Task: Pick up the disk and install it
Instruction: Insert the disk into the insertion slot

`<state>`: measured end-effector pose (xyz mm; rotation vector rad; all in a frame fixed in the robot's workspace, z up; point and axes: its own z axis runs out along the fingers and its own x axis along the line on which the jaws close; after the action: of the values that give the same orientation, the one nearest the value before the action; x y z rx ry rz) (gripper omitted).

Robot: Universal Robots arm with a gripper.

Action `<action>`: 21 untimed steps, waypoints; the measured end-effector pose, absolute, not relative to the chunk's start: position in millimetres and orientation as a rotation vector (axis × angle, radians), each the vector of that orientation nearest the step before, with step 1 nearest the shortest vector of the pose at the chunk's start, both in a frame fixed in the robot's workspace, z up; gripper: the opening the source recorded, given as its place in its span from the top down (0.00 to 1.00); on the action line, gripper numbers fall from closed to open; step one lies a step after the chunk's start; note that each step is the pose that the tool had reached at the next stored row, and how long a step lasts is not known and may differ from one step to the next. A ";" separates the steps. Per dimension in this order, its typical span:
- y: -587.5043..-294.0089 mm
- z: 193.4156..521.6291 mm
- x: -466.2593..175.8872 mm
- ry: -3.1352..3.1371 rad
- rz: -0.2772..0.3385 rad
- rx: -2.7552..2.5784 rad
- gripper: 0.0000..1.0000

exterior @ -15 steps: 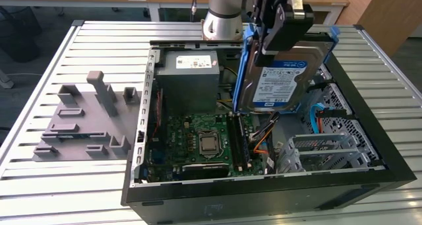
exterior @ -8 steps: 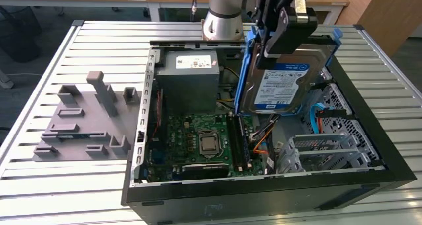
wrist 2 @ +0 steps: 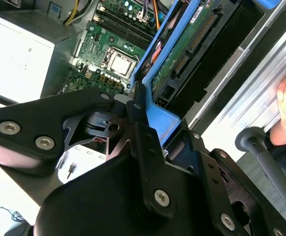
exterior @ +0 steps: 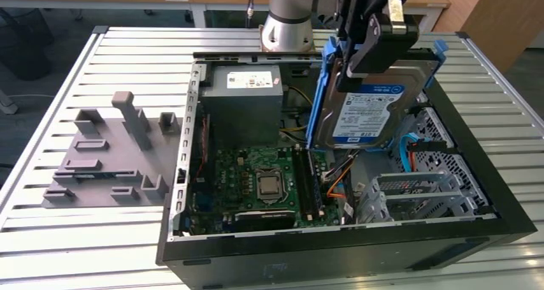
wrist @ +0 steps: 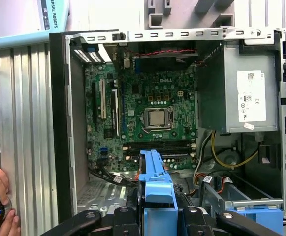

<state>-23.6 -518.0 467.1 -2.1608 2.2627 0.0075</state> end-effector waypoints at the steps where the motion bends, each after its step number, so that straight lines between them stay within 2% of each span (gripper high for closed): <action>1: -519.6 466.8 -23.5 2.263 0.008 -2.161 0.64; 21: -536.1 462.4 -19.2 2.249 0.000 -2.168 0.64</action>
<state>-19.2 -536.1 462.4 -2.1676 2.2493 0.0004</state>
